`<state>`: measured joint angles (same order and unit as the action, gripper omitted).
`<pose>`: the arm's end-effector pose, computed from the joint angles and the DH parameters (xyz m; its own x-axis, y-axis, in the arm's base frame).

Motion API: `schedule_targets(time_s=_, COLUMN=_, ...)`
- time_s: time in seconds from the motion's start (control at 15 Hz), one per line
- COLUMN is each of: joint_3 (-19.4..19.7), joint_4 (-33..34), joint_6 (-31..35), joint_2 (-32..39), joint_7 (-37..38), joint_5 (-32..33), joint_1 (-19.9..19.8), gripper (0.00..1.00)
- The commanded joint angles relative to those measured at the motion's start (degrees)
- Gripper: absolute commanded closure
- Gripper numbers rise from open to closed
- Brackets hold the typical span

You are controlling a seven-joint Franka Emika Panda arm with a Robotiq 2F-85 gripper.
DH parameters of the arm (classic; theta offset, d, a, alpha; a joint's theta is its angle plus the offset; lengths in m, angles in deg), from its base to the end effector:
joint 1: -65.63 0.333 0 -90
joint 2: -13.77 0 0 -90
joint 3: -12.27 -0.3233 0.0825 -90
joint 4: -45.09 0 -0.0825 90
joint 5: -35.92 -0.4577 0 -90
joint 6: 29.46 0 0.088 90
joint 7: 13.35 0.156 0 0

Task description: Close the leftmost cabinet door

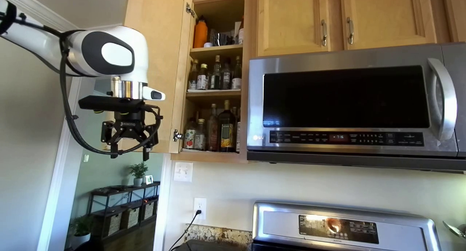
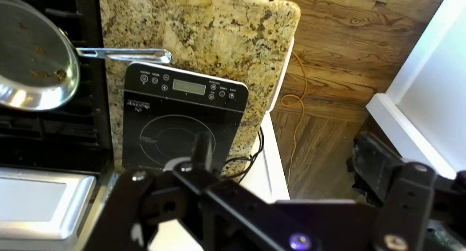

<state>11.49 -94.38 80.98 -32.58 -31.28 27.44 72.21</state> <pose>0.4095 0.0705 0.5517 0.8715 0.3695 0.3224 0.4026 -0.9145 -0.0402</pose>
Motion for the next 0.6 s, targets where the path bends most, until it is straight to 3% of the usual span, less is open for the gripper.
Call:
schedule_targets(time_s=0.0, joint_3=-1.39, joint_4=-2.62, joint_6=3.07, joint_2=-5.24, joint_7=2.3, joint_5=-1.8, joint_1=3.35, gripper=0.0)
schedule_targets(time_s=0.53, joint_3=-3.51, joint_4=-1.4, joint_6=7.08, joint_2=-6.44, joint_7=3.36, joint_5=-8.9, joint_1=8.96, gripper=0.0)
